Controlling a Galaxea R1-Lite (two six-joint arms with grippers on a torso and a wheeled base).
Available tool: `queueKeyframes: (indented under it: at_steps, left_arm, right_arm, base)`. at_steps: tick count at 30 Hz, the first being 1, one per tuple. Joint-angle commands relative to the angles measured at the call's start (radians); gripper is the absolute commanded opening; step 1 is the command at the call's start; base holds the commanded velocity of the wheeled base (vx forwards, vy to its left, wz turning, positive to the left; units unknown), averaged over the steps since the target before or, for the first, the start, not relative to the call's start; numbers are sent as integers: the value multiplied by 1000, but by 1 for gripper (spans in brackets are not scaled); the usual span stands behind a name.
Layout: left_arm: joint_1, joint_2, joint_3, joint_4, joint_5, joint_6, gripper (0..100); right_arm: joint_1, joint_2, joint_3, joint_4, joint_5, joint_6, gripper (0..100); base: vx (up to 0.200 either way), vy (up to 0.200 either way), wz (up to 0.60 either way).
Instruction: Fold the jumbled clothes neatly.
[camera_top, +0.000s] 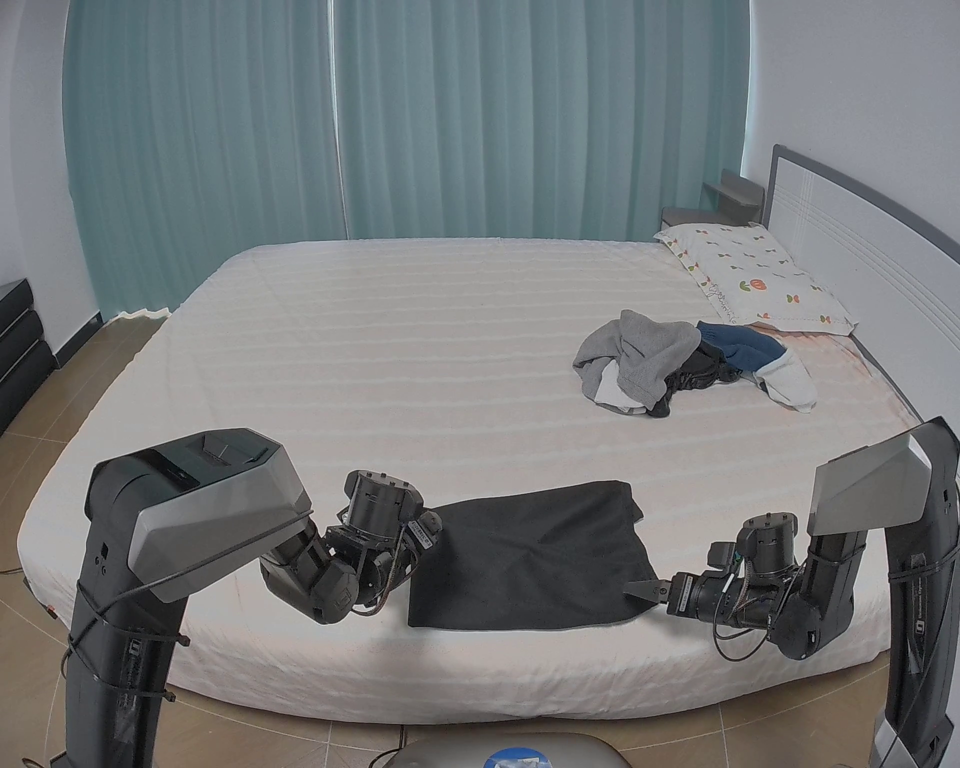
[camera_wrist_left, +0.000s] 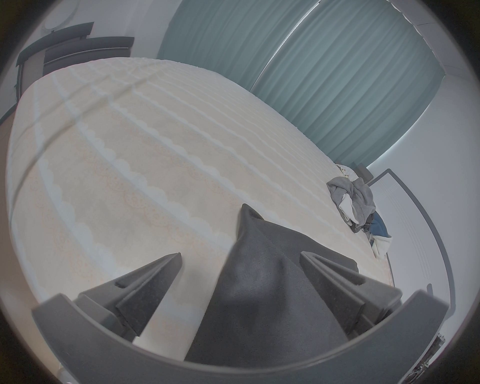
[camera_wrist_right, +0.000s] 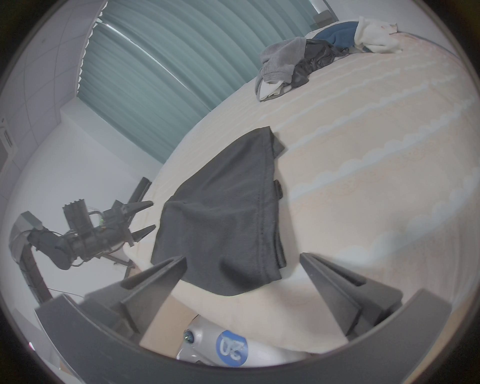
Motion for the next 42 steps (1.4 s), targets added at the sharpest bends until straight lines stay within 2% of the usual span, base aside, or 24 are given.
queueKeyframes:
  at_steps: [1,10,22,23,25,29,31,33,37,42]
  left_arm:
    - [0,0,1,-1,0,-1,100]
    - [4,2,-1,1,0,0,100]
    - [6,-2,1,1,-1,0,100]
    - [6,-3,1,1,-4,2,100]
    - [7,-5,1,1,-14,2,100]
    - [18,-22,29,4,-146,13,100]
    - [18,-23,32,-1,-184,19,100]
    - [20,-23,30,-1,-196,42,100]
    - [18,-5,29,-4,-198,149,100]
    - [15,12,21,-7,-199,171,100]
  right_arm:
    - [25,25,-8,-2,-47,-10,0]
    - [8,15,26,0,-49,-90,0]
    - [5,22,21,-14,-54,-96,0]
    - [5,22,19,-25,-54,-95,100]
    - [5,21,19,-32,-50,-93,100]
    - [-12,13,-1,-48,-46,-55,100]
    - [-32,13,-31,-46,-46,-15,100]
    - [-53,13,-54,-46,-46,14,100]
    - [-108,27,-126,-31,-46,71,100]
    - [-124,45,-155,-26,-41,109,100]
  base:
    - [0,0,0]
    - [0,0,0]
    - [0,0,0]
    - [0,0,0]
    - [0,0,0]
    - [0,0,0]
    - [0,0,0]
    - [0,0,0]
    - [0,0,0]
    - [0,0,0]
